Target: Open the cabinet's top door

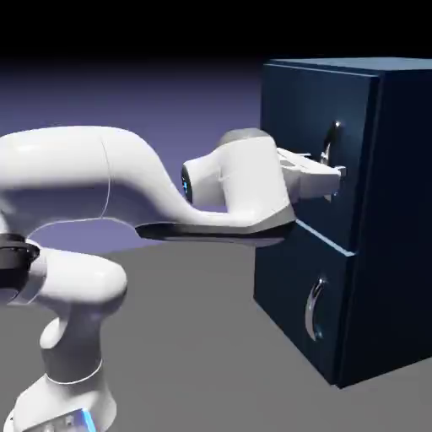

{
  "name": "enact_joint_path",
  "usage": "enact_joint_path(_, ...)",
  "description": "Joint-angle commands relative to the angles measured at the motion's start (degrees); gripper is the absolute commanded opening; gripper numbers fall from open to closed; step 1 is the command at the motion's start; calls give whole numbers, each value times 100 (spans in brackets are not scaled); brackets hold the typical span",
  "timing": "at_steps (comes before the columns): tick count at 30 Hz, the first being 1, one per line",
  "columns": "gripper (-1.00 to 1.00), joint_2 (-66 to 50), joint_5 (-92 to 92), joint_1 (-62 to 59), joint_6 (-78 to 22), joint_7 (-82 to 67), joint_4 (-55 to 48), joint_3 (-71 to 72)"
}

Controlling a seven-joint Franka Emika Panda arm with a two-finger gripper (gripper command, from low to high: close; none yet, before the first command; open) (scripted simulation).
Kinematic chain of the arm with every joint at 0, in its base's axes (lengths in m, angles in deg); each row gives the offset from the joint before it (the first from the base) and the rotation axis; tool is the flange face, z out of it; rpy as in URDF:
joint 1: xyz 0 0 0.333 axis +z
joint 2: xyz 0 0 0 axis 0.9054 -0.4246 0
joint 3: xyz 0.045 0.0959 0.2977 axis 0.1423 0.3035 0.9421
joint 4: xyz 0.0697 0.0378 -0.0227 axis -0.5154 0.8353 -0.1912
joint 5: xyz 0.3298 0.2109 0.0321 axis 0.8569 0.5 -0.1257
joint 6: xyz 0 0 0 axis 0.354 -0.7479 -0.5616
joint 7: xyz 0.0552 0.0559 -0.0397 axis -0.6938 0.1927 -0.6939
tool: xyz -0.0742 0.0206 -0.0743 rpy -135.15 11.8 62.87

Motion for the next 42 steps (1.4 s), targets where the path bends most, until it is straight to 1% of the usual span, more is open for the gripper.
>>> enact_joint_path(1,-100,-13,112,-207,-88,0,143,161)
enact_joint_path(11,-100,90,1467,-2283,-799,-72,1442,1999)
enact_joint_path(16,-100,530,2668,-3182,-1225,-544,2145,3029)
enact_joint_path(21,-100,1044,3913,-3767,-1626,-1048,2696,3958)
enact_joint_path(27,-100,1649,5408,-4070,-2185,-1653,3172,4970)
enact_joint_path(33,-100,2132,6903,-4003,-2974,-2167,3452,6014)
enact_joint_path(38,-100,2299,8141,-3777,-3848,-2430,3480,7011)
enact_joint_path(42,-100,2209,9050,-3627,-4611,-2502,3328,7842)
